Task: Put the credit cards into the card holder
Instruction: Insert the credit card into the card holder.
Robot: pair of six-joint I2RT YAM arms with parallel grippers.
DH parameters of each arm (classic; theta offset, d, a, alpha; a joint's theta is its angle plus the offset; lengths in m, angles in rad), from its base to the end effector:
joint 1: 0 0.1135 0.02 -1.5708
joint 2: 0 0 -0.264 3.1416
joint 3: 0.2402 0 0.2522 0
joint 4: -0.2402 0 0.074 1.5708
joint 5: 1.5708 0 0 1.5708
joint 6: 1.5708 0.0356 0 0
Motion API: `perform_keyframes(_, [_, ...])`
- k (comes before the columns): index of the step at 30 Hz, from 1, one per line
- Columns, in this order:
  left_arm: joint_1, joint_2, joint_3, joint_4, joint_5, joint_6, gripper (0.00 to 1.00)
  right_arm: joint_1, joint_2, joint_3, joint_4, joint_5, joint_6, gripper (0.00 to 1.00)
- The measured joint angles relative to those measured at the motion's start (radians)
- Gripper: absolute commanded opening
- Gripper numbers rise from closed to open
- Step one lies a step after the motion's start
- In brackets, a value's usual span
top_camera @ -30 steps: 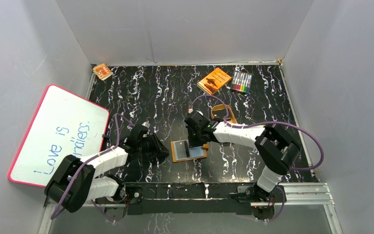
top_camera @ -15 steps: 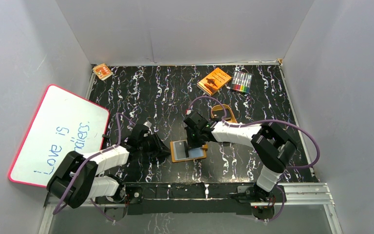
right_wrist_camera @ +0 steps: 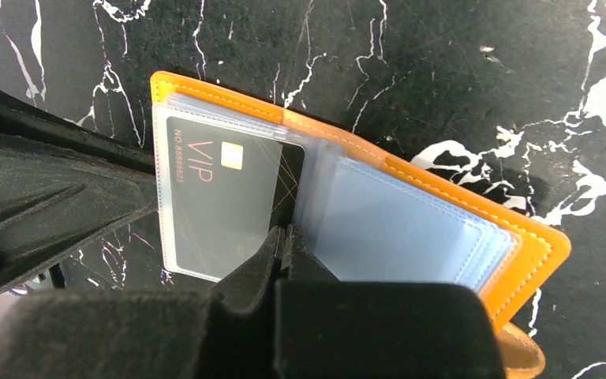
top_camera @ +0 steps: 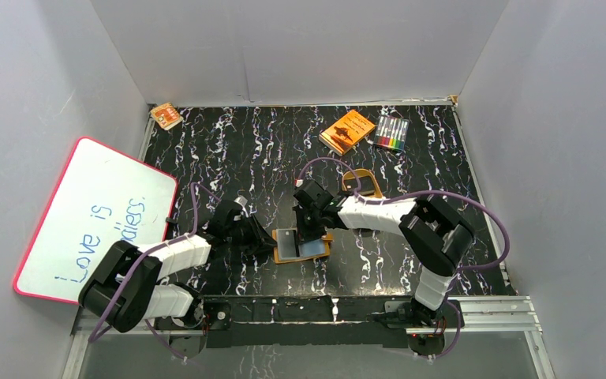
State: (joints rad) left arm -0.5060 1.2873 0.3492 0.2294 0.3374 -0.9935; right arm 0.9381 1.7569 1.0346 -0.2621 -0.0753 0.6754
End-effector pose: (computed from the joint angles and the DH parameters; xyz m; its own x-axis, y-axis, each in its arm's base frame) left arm 0.1877 -0.1175 0.1349 -0.8781 -0.4174 -0.2338 -0.1074 0.6483 -0.7538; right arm 0.2065 0.2862 0.1648 -0.9026 -0.1766 -0.3927 -0.3389 0.8540 0.3949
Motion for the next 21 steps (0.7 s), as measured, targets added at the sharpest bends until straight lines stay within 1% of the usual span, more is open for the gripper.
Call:
perform_keyframes(17, [0.000,-0.004,0.000,-0.007,-0.003,-0.001,0.19,0.000,0.001,-0.002,0.064,-0.063,0.011,0.00])
perform_keyframes(18, [0.000,-0.009,0.001,-0.017,-0.008,0.001,0.19,0.002,-0.001,-0.002,0.063,-0.060,0.012,0.01])
perform_keyframes(19, [0.000,-0.018,0.002,-0.032,-0.015,0.004,0.19,0.003,-0.005,-0.002,0.057,-0.054,0.014,0.05])
perform_keyframes(21, [0.000,-0.048,0.006,-0.076,-0.041,0.013,0.21,0.004,-0.022,-0.002,0.040,-0.038,0.014,0.17])
